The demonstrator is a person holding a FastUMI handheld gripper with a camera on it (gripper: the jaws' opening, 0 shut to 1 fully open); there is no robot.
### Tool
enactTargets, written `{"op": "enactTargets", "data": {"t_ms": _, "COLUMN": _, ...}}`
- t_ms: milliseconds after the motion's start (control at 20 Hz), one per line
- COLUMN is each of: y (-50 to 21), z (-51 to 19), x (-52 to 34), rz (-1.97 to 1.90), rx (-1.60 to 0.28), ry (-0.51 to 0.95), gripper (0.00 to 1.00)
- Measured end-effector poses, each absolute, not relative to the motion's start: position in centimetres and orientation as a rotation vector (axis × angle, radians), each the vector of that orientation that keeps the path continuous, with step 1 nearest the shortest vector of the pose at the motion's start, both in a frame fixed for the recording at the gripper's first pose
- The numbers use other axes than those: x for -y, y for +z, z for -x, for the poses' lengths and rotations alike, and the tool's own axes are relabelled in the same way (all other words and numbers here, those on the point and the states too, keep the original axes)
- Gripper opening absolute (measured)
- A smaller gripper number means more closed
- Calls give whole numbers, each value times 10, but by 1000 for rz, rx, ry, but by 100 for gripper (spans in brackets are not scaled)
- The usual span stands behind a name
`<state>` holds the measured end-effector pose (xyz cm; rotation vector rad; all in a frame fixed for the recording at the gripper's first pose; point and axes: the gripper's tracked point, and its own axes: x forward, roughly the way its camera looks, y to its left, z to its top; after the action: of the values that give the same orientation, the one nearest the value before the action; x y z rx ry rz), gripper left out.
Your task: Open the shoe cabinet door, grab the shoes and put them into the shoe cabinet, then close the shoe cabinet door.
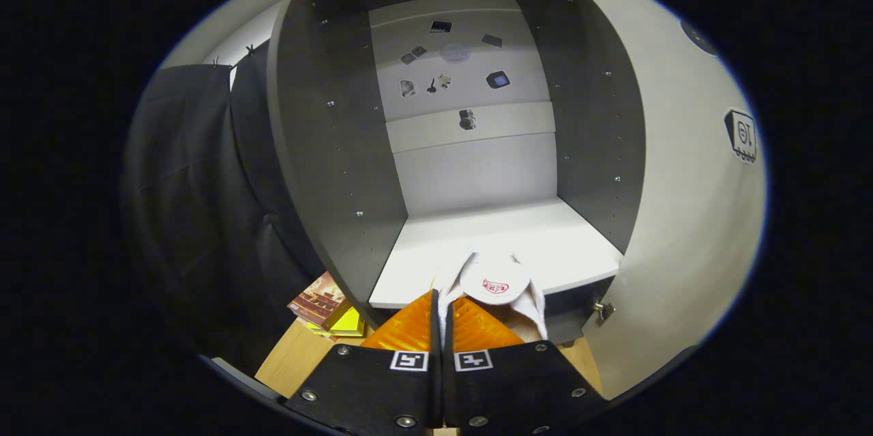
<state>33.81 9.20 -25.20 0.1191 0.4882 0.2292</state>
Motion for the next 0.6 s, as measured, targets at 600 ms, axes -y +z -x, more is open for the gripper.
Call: {"op": "enactTargets", "data": {"t_ms": 600, "y": -285, "z": -454, "x": -102, "rz": -106, "rx": -494, "ry": 205, "gripper": 0}}
